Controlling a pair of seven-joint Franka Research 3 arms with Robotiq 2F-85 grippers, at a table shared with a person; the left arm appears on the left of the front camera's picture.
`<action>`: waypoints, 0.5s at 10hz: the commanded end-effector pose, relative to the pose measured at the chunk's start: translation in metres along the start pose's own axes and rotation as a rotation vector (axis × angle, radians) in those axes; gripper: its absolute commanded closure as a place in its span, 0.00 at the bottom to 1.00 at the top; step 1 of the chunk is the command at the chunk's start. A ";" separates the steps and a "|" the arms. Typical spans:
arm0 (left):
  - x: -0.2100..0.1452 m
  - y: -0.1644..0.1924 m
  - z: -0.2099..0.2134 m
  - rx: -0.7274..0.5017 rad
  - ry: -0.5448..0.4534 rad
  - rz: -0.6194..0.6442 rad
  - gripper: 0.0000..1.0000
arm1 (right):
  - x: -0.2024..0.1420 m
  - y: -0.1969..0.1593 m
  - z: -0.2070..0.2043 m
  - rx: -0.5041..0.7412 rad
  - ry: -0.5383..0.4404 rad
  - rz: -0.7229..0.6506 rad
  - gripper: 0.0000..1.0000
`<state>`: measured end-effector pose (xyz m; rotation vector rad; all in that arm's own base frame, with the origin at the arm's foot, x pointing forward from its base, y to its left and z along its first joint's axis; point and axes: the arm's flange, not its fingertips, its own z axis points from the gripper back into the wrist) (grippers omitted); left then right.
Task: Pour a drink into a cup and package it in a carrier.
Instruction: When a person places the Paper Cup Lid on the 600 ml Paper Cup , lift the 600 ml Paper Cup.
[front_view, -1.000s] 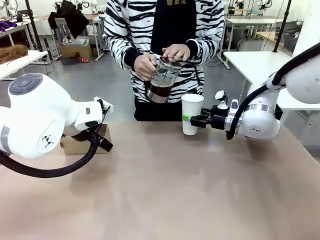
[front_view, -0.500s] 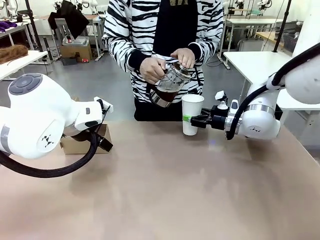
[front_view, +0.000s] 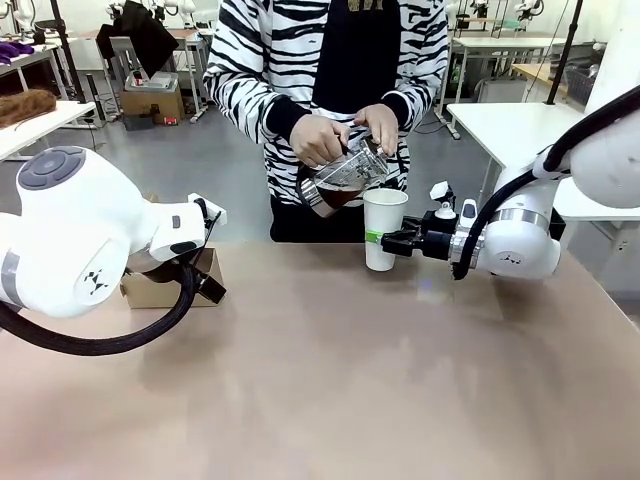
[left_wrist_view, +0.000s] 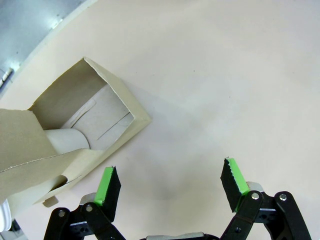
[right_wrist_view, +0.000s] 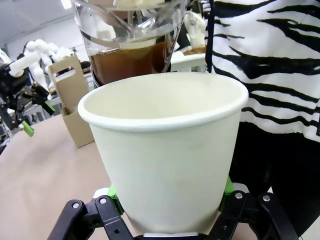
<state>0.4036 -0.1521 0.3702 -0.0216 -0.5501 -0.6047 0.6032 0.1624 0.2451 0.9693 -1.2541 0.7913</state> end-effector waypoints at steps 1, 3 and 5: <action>0.000 0.001 0.001 -0.002 -0.002 0.002 0.00 | 0.003 0.003 -0.001 0.002 -0.002 0.000 0.20; 0.000 0.001 0.001 -0.002 -0.002 0.002 0.00 | 0.003 0.003 -0.001 0.002 -0.002 0.000 0.20; 0.000 0.001 0.001 -0.002 -0.002 0.002 0.00 | 0.003 0.003 -0.001 0.002 -0.002 0.000 0.20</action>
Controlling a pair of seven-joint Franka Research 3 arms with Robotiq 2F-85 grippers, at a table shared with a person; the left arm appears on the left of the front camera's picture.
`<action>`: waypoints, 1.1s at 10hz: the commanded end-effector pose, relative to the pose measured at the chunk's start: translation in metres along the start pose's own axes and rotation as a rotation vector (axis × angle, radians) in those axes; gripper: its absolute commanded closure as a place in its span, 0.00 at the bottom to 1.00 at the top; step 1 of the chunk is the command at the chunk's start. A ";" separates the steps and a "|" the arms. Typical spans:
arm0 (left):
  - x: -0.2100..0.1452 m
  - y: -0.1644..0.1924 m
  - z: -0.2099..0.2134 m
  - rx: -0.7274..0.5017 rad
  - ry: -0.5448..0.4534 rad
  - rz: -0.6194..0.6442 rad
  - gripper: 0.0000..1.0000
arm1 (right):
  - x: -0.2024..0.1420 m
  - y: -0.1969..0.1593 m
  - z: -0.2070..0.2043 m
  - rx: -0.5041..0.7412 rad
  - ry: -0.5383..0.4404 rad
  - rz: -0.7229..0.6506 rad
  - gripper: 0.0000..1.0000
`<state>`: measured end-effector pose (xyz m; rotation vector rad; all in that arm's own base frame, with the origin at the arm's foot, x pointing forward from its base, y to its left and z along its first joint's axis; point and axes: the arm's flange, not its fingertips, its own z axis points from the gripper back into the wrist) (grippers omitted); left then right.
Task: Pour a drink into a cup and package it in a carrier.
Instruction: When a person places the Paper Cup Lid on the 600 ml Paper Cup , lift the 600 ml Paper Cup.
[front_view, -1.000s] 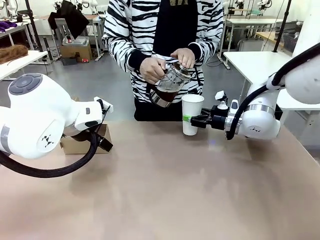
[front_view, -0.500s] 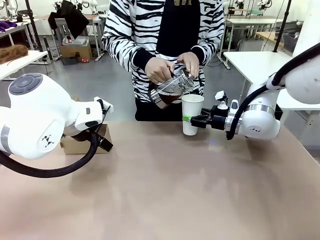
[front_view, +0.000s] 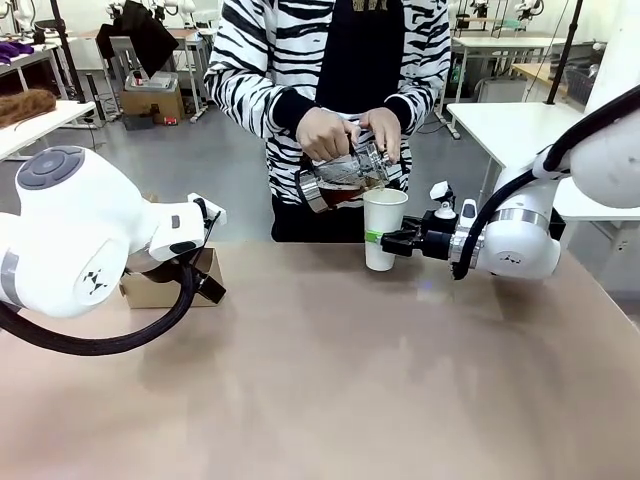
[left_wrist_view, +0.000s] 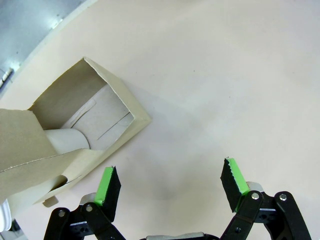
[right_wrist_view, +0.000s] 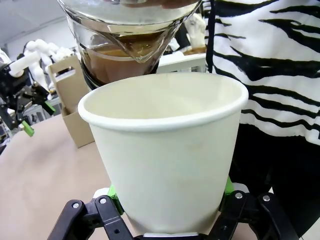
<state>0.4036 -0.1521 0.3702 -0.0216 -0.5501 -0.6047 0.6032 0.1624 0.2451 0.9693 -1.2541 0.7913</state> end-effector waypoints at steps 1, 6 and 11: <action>0.000 0.001 0.001 -0.002 -0.002 0.002 0.00 | 0.003 0.003 -0.001 0.002 -0.002 0.000 0.20; 0.000 0.001 0.001 -0.002 -0.002 0.002 0.00 | 0.003 0.003 -0.001 0.002 -0.002 0.000 0.20; 0.000 0.001 0.001 -0.002 -0.002 0.002 0.00 | 0.003 0.003 -0.001 0.002 -0.002 0.000 0.20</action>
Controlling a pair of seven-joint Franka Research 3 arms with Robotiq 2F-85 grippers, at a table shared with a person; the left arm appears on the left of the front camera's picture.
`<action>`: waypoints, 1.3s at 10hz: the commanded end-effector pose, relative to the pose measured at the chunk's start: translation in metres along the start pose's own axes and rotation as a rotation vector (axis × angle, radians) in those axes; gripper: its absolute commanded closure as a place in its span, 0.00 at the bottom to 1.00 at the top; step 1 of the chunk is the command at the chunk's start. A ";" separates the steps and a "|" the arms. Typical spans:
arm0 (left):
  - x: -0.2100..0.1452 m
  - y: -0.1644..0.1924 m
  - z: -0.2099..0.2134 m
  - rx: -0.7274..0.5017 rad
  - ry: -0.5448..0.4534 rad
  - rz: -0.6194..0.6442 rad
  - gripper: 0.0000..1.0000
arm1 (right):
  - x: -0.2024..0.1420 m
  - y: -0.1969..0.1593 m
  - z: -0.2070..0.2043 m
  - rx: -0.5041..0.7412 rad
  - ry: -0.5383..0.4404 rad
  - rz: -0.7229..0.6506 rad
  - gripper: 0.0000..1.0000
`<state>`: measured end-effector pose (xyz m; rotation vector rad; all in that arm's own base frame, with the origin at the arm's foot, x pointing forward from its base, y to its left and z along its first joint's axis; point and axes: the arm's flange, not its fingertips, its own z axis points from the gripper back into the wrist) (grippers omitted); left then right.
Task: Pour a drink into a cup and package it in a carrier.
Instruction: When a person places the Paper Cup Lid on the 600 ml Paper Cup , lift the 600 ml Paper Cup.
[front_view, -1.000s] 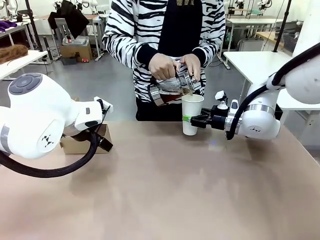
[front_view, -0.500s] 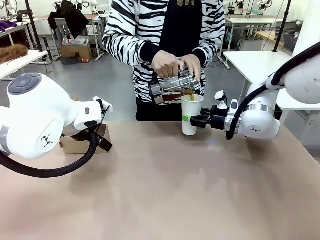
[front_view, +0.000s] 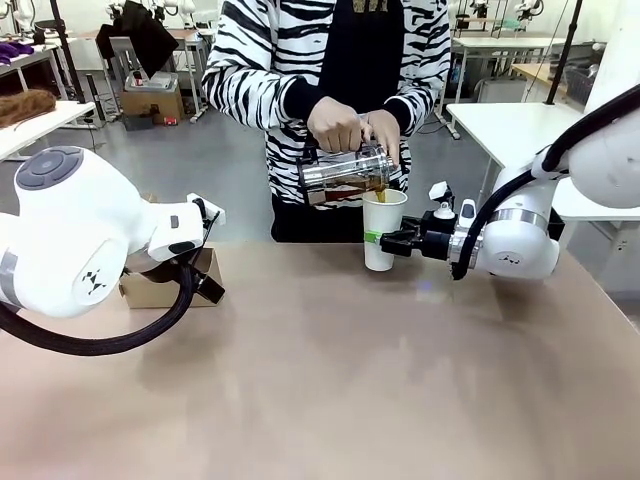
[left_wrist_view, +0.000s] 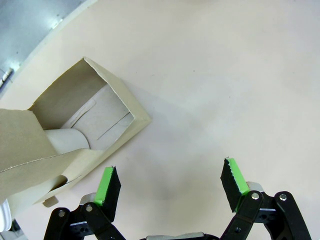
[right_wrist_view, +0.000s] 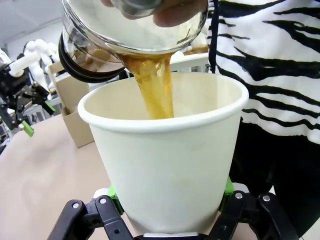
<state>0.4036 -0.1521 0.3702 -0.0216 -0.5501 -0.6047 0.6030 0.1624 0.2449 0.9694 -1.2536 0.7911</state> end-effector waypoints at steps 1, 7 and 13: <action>0.000 0.001 0.001 -0.002 -0.002 0.002 0.00 | 0.003 0.003 -0.001 0.002 -0.002 0.000 0.20; 0.000 0.001 0.001 -0.002 -0.002 0.002 0.00 | 0.003 0.003 -0.001 0.002 -0.002 0.000 0.20; 0.000 0.001 0.001 -0.002 -0.002 0.002 0.00 | 0.003 0.003 -0.001 0.002 -0.002 0.000 0.20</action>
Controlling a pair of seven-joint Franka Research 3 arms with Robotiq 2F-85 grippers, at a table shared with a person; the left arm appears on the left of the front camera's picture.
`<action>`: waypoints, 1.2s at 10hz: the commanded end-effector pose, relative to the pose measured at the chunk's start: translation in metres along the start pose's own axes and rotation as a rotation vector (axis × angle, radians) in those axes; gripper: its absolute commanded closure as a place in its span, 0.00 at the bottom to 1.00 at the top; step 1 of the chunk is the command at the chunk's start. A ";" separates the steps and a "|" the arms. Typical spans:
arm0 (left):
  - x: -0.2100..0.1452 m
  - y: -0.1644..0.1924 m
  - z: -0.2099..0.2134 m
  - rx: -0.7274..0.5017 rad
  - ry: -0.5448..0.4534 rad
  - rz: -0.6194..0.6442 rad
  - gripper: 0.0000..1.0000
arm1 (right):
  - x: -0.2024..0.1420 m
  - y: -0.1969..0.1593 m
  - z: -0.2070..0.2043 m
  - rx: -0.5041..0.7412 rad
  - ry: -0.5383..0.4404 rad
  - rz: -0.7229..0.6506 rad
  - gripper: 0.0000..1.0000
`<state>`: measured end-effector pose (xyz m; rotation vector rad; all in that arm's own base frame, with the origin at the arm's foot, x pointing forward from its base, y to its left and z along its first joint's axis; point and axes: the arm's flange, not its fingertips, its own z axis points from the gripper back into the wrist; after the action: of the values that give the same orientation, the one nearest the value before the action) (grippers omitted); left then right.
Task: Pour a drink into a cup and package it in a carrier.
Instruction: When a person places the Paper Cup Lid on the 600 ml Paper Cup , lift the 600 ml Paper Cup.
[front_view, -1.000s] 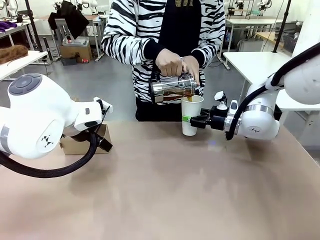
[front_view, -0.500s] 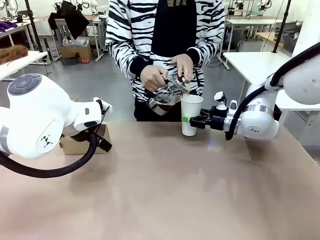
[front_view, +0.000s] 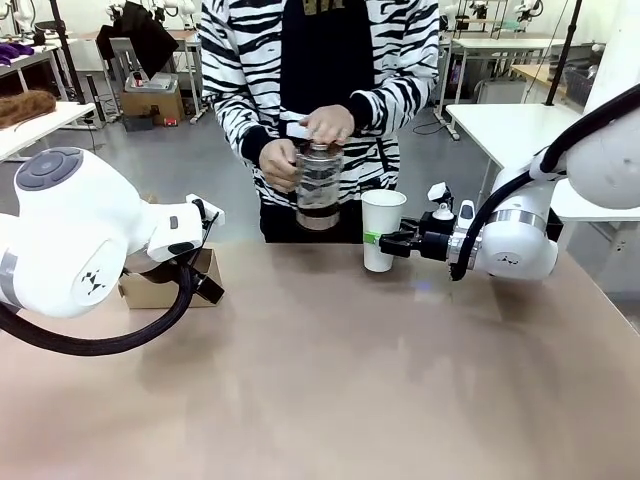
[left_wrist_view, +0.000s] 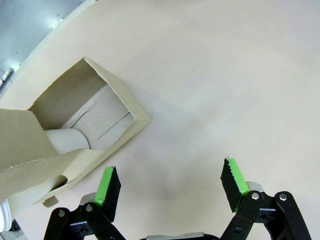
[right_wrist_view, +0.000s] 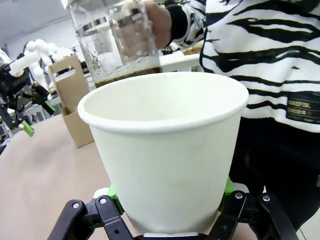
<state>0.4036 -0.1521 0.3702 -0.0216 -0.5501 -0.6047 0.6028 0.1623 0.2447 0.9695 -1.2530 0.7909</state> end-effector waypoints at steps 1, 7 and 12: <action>0.000 0.001 0.001 -0.002 -0.002 0.002 0.00 | 0.003 0.003 -0.001 0.002 -0.003 0.000 0.20; 0.000 0.001 0.001 -0.002 -0.002 0.002 0.00 | 0.003 0.003 -0.001 0.002 -0.003 0.000 0.20; 0.000 0.001 0.001 -0.002 -0.002 0.002 0.00 | 0.003 0.003 -0.001 0.002 -0.003 0.000 0.20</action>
<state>0.4036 -0.1521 0.3702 -0.0216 -0.5501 -0.6047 0.6028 0.1623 0.2447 0.9695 -1.2530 0.7909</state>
